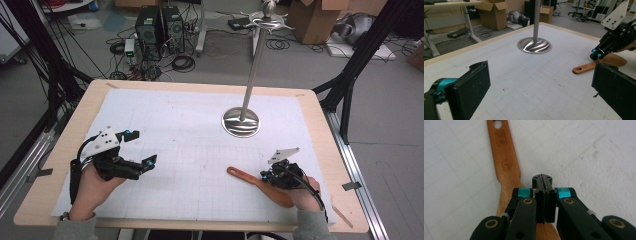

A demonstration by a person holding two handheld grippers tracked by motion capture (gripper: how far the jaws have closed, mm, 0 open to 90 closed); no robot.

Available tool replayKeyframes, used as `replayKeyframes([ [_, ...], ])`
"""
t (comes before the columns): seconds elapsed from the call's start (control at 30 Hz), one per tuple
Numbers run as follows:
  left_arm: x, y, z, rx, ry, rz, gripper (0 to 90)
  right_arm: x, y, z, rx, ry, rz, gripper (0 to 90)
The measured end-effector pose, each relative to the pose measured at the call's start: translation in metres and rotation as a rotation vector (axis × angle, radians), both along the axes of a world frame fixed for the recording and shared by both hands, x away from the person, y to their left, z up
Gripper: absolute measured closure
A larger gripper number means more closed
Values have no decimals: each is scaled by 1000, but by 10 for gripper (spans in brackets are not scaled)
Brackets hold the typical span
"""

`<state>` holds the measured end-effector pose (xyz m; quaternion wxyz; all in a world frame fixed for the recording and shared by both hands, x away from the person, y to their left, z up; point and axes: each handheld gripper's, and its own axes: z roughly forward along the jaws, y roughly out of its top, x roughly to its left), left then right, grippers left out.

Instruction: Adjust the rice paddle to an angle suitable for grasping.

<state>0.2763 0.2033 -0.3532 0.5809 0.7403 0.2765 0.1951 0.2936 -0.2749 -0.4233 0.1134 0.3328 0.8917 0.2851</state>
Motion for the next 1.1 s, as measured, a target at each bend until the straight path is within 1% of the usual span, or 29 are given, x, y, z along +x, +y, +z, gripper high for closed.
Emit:
replayKeyframes([
  [0.07,0,0,0,-1,2,0,23,-1,5,2,17,-21,34,900],
  [0.1,0,0,0,-1,2,0,23,-1,5,2,17,-21,34,900],
  [0.13,0,0,-1,0,3,-1,23,-2,8,3,29,-24,48,900],
  [0.17,0,0,-1,2,3,3,23,-3,15,5,57,-34,94,900],
  [0.2,0,0,-1,2,3,3,23,-3,15,5,57,-34,94,900],
  [0.23,-1,1,-1,3,2,4,23,-4,22,7,71,-39,125,900],
  [0.3,-2,2,-1,1,1,6,23,-6,29,9,83,-36,163,900],
  [0.33,-2,2,-1,1,1,6,23,-6,29,9,83,-36,163,900],
  [0.37,-2,3,-1,-1,2,10,23,-6,33,9,82,-32,176,900],
  [0.4,-3,4,-1,0,2,13,23,-6,40,8,74,-23,203,900],
  [0.43,-3,4,-1,0,2,13,23,-6,40,8,74,-23,203,900],
  [0.47,-4,5,-1,4,1,13,23,-5,47,5,64,-17,226,900],
  [0.5,-4,5,-1,4,1,13,23,-5,47,5,64,-17,226,900],
  [0.53,-5,6,-1,3,2,18,23,-4,53,3,54,-8,238,900],
  [0.63,-6,8,-2,4,3,24,23,-1,58,-1,37,-2,255,900],
  [0.7,-6,9,-2,6,5,27,23,1,60,-4,16,0,250,900],
  [0.77,-6,9,-3,8,7,28,23,2,60,-4,25,5,246,900],
  [0.9,-10,12,-4,15,13,34,23,8,57,-6,37,-5,209,900],
  [0.93,-10,12,-4,15,13,34,23,8,57,-6,37,-5,209,900],
  [0.97,-10,13,-4,18,12,35,23,10,56,-6,39,-6,198,900],
  [1.0,-12,14,-4,21,13,40,23,13,55,-6,48,-5,172,900],
  [1.03,-13,16,-5,22,13,42,23,14,54,-7,48,-9,161,900],
  [1.07,-13,16,-5,22,13,42,23,14,54,-7,48,-9,161,900],
  [1.1,-13,16,-5,21,15,46,23,17,53,-7,52,-8,139,900],
])
